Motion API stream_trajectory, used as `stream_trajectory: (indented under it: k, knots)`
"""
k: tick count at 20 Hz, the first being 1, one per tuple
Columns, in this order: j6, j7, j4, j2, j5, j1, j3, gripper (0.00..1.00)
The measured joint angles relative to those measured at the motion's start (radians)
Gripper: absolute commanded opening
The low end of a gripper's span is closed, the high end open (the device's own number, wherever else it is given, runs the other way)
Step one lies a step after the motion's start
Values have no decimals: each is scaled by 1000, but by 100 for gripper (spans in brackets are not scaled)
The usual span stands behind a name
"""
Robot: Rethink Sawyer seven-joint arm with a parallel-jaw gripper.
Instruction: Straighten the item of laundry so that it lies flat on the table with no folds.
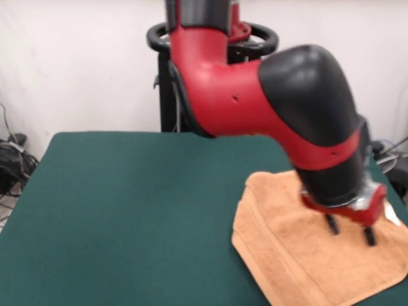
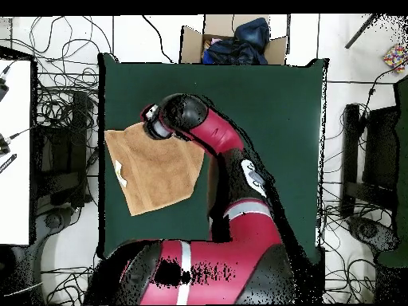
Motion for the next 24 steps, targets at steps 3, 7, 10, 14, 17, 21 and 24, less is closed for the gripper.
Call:
stream_trajectory:
  k: [3,7,10,14,17,21,24]
  knots:
    - [0,5,-65,11,-25,16,-81,100]
    - [0,11,-154,39,-42,16,-161,100]
    - [0,11,-232,76,-48,11,-219,100]
    - [0,13,-276,102,-49,20,-272,100]
    - [1,25,-302,124,-51,41,-320,100]
    - [1,62,-331,157,-50,79,-358,100]
    - [1,86,-341,174,-50,98,-365,100]
